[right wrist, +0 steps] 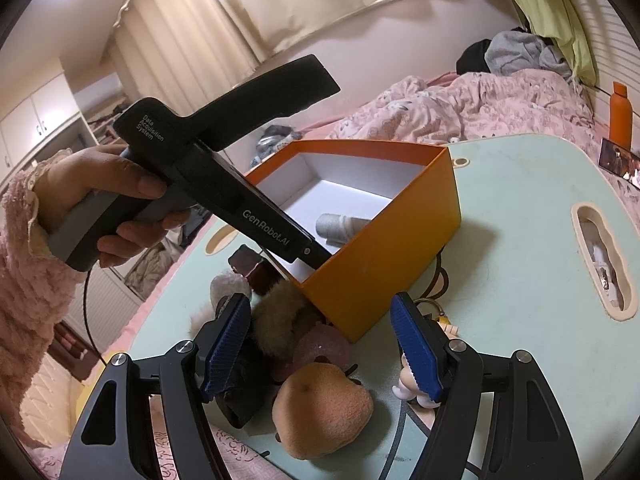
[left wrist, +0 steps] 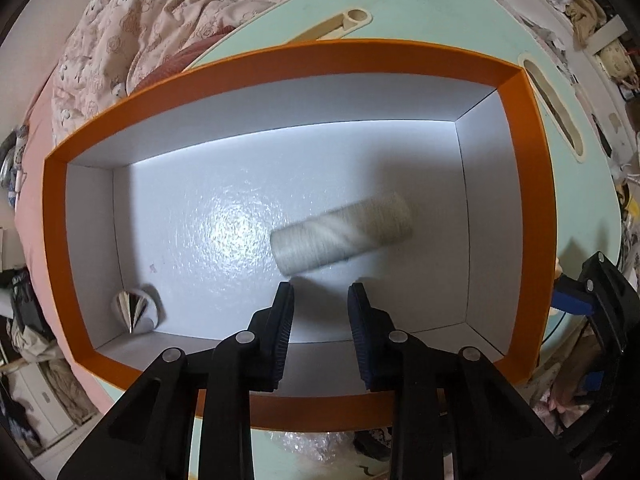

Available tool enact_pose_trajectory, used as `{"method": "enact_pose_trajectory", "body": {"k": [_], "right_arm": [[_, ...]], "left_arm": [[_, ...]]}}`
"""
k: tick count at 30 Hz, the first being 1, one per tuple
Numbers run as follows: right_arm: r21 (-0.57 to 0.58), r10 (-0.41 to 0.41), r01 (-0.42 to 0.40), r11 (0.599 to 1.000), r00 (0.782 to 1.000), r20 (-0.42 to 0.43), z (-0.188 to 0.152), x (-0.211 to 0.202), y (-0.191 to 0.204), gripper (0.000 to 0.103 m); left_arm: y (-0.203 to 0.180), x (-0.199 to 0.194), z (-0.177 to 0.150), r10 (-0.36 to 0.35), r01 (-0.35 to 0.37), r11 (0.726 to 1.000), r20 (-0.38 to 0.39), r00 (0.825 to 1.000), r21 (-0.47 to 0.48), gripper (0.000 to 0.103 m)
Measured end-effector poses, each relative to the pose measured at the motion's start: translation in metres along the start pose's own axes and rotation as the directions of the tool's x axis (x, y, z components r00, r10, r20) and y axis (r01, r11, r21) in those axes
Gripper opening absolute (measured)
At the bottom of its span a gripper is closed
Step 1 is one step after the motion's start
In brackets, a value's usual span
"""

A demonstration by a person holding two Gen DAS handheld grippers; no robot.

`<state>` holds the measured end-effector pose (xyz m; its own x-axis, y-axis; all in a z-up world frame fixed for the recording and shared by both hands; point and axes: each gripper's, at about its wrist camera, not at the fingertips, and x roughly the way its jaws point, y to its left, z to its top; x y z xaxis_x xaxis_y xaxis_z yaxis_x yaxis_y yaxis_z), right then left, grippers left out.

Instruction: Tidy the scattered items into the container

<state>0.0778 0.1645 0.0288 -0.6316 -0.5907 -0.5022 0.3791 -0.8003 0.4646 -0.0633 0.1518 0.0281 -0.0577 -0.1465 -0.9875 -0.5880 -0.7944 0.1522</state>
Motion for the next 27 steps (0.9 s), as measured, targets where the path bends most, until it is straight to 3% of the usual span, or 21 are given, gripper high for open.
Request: {"method": "enact_pose_trajectory", "body": {"k": [4, 7, 9, 13, 17, 21, 25, 27], "right_arm": [[0.0, 0.0, 0.0, 1.0, 1.0, 0.0, 0.0, 0.0, 0.0, 0.073], [0.0, 0.0, 0.0, 1.0, 1.0, 0.0, -0.001, 0.0, 0.001, 0.073], [0.0, 0.001, -0.001, 1.0, 1.0, 0.0, -0.001, 0.0, 0.001, 0.073], [0.002, 0.003, -0.003, 1.0, 1.0, 0.001, -0.001, 0.0, 0.001, 0.073], [0.003, 0.005, -0.005, 1.0, 1.0, 0.0, -0.001, 0.001, 0.002, 0.073], [0.003, 0.006, -0.006, 1.0, 1.0, 0.0, -0.001, 0.001, 0.002, 0.073], [0.002, 0.007, -0.007, 1.0, 1.0, 0.0, -0.002, 0.001, 0.004, 0.073], [0.001, 0.008, -0.008, 1.0, 1.0, 0.0, -0.003, 0.002, 0.005, 0.074]], "left_arm": [[-0.017, -0.017, -0.002, 0.057, -0.062, 0.995, 0.06, 0.997, 0.073, 0.033], [-0.025, -0.026, -0.005, 0.094, -0.108, 0.984, 0.102, 0.99, 0.142, 0.049], [-0.03, -0.023, -0.005, 0.144, -0.164, 0.968, 0.112, 0.983, 0.188, 0.065], [-0.037, -0.014, 0.002, 0.215, -0.244, 0.936, 0.136, 0.967, 0.254, 0.065], [-0.038, -0.003, 0.011, 0.24, -0.281, 0.904, 0.163, 0.957, 0.321, 0.071], [-0.031, 0.0, 0.013, 0.223, -0.27, 0.902, 0.173, 0.96, 0.337, 0.071], [-0.034, 0.005, 0.015, 0.287, -0.348, 0.866, 0.214, 0.934, 0.359, 0.071], [-0.039, 0.001, 0.012, 0.287, -0.359, 0.861, 0.238, 0.928, 0.36, 0.071]]}}
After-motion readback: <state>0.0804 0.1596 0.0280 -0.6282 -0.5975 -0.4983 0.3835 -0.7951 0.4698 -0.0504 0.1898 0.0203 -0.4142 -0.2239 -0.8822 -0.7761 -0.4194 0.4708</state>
